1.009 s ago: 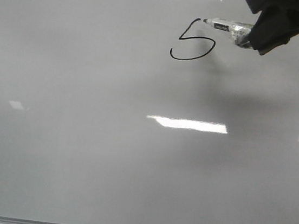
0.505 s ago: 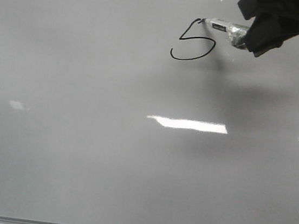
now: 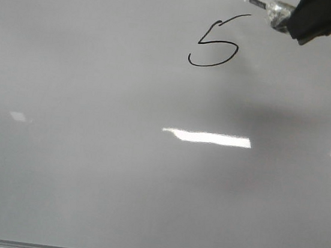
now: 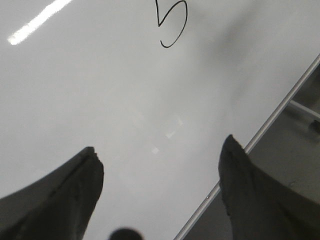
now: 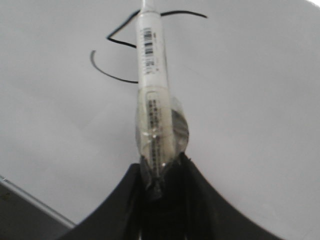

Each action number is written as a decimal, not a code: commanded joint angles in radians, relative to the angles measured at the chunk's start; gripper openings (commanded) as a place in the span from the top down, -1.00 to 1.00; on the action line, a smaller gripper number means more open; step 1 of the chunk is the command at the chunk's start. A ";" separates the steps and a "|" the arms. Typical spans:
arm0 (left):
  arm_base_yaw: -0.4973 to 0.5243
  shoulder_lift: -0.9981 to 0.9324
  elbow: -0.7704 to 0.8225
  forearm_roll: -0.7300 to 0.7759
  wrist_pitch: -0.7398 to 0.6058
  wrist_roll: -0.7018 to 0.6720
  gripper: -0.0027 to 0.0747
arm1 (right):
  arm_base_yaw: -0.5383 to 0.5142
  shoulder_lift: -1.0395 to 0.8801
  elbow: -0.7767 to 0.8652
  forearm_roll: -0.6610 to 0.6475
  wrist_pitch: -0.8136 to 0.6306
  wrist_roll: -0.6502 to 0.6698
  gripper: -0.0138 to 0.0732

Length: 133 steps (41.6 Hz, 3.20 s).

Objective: Write number 5 on whiteboard

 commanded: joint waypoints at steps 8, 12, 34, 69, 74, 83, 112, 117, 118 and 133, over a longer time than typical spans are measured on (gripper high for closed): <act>-0.127 -0.011 -0.033 -0.017 -0.067 0.113 -0.31 | 0.199 -0.170 -0.026 -0.001 0.153 -0.233 0.84; -0.199 -0.011 -0.033 -0.018 -0.064 0.146 -0.32 | 0.268 -0.188 -0.026 0.000 0.230 -0.306 0.84; -0.354 0.207 -0.036 -0.227 -0.072 0.405 -0.32 | 0.478 -0.193 -0.026 0.005 0.357 -0.365 0.84; -0.354 0.246 -0.036 -0.227 -0.100 0.427 0.87 | 0.478 -0.193 -0.026 0.014 0.360 -0.364 0.04; -0.354 0.246 -0.036 -0.224 -0.100 0.427 0.91 | 0.478 -0.193 -0.026 0.013 0.360 -0.357 -0.46; -0.354 0.244 -0.036 -0.160 -0.090 0.423 0.91 | 0.478 -0.249 -0.026 -0.098 0.421 -0.253 -0.61; 0.068 0.176 -0.036 0.219 -0.047 -0.119 0.91 | 0.478 -0.487 -0.025 -0.356 0.621 0.099 -0.61; 0.229 0.176 -0.034 0.219 -0.067 -0.205 0.91 | 0.478 -0.487 -0.025 -0.356 0.620 0.099 -0.61; 0.256 0.176 -0.032 0.217 -0.076 -0.229 0.91 | 0.478 -0.487 -0.024 -0.356 0.620 0.099 -0.61; 0.457 0.099 0.357 0.008 -0.824 -0.337 0.90 | 0.478 -0.487 0.009 -0.356 0.592 0.099 -0.61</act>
